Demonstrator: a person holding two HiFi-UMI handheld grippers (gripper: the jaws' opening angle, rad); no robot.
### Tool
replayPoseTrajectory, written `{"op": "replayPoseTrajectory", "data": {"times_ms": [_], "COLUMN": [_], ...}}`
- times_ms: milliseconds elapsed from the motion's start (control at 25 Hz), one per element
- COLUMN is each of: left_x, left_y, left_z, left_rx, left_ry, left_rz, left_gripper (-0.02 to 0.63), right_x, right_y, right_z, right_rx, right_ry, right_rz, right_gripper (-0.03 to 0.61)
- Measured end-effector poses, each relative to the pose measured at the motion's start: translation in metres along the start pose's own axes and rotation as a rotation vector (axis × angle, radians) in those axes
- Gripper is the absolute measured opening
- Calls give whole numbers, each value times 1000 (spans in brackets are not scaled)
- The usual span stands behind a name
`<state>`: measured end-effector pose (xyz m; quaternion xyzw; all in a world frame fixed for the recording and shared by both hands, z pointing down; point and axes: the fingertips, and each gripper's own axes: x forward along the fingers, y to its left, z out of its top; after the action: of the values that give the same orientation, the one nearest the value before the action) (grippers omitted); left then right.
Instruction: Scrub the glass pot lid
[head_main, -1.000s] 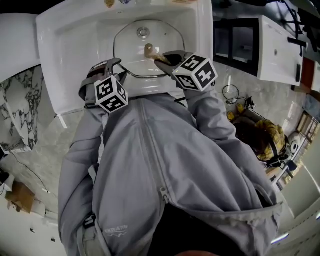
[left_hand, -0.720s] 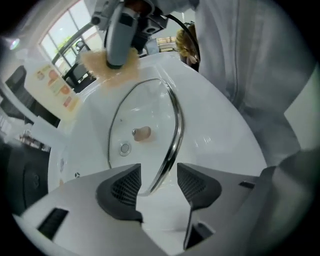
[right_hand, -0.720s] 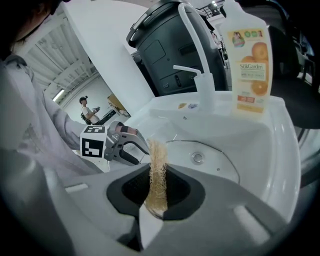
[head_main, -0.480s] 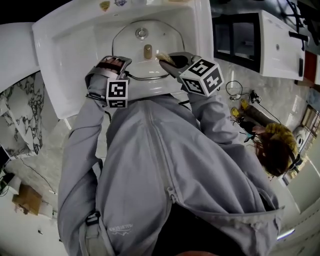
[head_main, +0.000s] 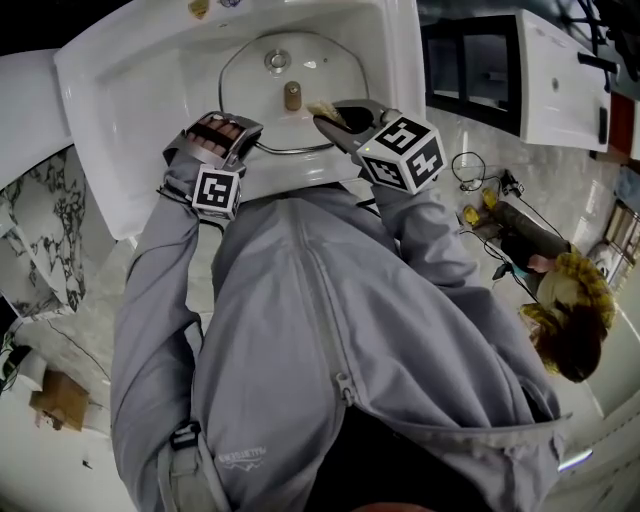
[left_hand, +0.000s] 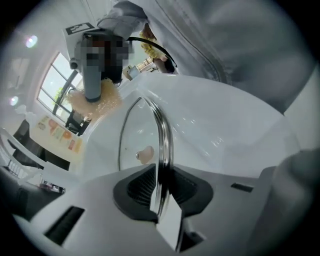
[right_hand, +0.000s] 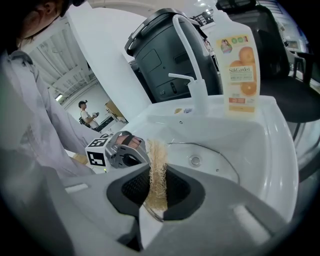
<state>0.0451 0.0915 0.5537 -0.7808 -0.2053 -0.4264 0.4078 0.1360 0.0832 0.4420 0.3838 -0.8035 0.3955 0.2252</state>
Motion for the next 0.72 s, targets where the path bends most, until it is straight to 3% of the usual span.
{"op": "replayPoseTrajectory", "data": {"times_ms": [80, 360, 720], "left_x": [-3, -7, -8], "left_y": [2, 24, 29], "left_z": [0, 6, 18], "left_rx": [-21, 16, -49], "left_ry": [15, 44, 36], "left_rz": [35, 171, 121], "left_gripper": [52, 48, 31], "right_x": [-2, -6, -21], "right_y": [0, 0, 3], "right_z": [0, 8, 13], "right_rx": [0, -8, -24], "right_ry": [-5, -37, -73], "right_rz": [-1, -7, -24], "right_gripper": [48, 46, 48]}}
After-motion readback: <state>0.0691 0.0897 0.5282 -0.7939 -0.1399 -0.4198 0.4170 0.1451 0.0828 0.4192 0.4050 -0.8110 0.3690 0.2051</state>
